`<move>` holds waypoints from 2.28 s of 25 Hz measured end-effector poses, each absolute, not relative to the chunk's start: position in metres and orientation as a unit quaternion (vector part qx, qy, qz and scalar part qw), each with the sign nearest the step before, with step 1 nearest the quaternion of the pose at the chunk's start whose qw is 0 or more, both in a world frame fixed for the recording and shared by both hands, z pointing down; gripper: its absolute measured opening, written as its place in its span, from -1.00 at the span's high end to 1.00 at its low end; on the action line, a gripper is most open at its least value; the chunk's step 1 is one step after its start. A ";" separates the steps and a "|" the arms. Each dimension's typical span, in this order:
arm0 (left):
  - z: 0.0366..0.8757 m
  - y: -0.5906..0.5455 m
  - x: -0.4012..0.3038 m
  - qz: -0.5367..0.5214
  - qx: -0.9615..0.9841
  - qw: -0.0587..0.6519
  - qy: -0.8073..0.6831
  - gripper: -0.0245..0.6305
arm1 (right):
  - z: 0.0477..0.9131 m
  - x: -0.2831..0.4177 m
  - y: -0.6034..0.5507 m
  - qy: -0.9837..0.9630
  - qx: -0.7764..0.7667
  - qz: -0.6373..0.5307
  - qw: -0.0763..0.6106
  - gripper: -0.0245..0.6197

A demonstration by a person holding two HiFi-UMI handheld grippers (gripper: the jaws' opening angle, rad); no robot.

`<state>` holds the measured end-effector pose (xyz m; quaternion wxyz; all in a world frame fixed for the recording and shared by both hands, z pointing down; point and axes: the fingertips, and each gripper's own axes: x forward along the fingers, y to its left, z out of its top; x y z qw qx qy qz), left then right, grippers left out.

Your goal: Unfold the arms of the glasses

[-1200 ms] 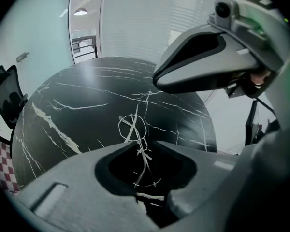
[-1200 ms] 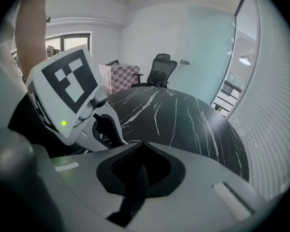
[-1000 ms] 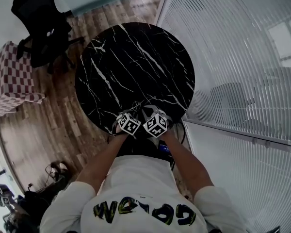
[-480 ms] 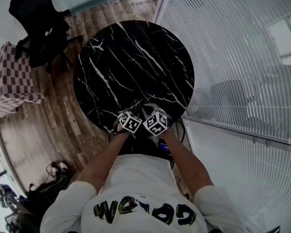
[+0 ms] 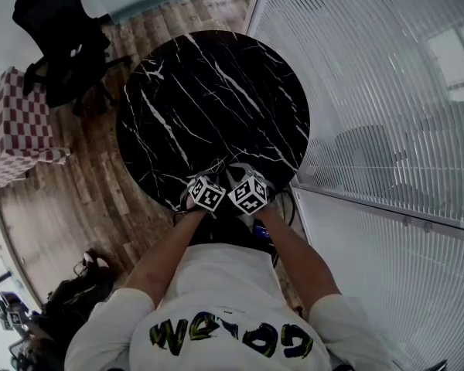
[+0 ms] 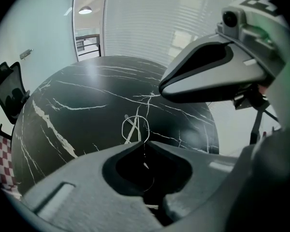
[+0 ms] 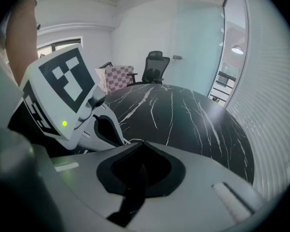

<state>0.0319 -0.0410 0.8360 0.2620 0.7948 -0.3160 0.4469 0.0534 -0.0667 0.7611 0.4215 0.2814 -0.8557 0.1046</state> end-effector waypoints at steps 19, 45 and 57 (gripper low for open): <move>0.793 -0.046 0.023 0.355 0.798 0.366 -0.322 0.90 | 0.766 0.048 -0.068 -0.853 0.278 0.117 0.426 0.92; 0.787 -0.040 0.006 0.269 0.784 0.469 -0.306 0.90 | 0.830 0.018 -0.036 -0.775 0.034 -0.208 0.596 0.66; 0.778 -0.042 0.001 0.230 0.779 0.493 -0.311 0.90 | 0.834 0.007 -0.045 -0.764 0.040 -0.268 0.586 0.79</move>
